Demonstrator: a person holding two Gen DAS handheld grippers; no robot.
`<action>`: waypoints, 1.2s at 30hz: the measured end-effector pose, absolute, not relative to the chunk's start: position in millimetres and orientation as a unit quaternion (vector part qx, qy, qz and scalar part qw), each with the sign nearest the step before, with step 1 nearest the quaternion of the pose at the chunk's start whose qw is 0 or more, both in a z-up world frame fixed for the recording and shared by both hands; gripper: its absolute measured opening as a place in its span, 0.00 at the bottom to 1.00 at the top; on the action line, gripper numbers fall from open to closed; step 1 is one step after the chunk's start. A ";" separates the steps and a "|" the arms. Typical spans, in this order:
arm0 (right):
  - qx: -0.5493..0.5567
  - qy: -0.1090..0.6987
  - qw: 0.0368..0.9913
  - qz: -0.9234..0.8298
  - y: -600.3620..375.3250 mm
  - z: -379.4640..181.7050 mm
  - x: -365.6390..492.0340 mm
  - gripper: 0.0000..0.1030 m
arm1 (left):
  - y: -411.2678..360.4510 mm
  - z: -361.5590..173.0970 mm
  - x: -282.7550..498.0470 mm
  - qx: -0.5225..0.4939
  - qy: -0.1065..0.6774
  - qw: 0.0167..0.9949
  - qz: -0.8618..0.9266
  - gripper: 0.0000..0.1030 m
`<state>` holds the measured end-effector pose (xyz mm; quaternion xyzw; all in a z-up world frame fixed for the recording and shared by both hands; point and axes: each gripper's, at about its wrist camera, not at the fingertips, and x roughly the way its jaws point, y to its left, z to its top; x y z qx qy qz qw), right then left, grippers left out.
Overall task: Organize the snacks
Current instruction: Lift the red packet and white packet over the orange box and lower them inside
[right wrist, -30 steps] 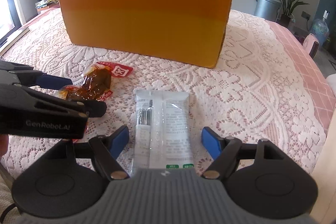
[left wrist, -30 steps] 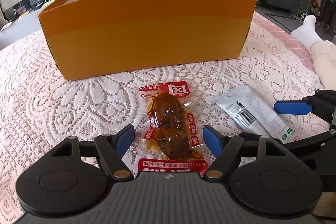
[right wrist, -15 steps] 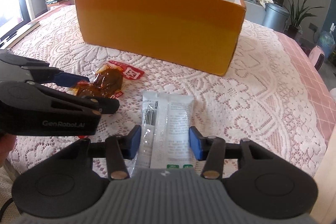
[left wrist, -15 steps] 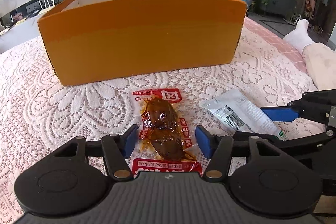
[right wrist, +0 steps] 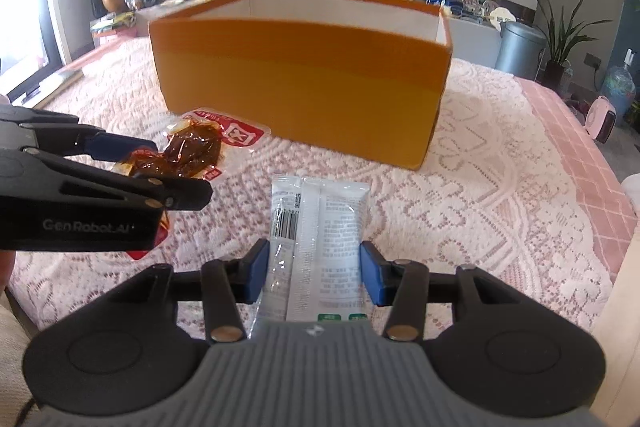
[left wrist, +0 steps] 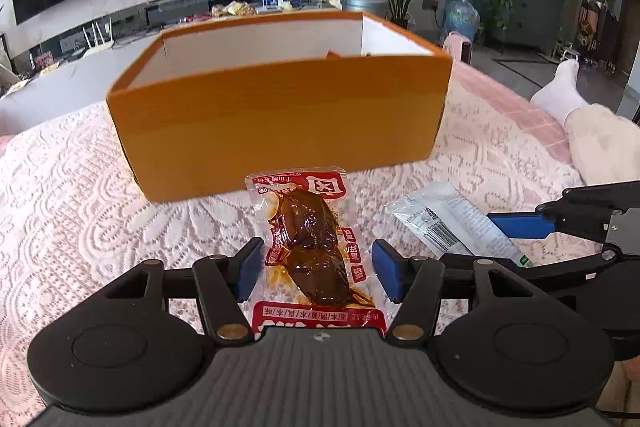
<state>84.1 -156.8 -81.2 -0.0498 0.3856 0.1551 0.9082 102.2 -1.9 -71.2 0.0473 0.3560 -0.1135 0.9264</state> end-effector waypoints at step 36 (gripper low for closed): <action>-0.011 0.333 0.920 0.206 -146.9 51.1 231.9 0.45 | 54.4 36.7 239.0 0.025 0.346 0.935 -0.077 0.65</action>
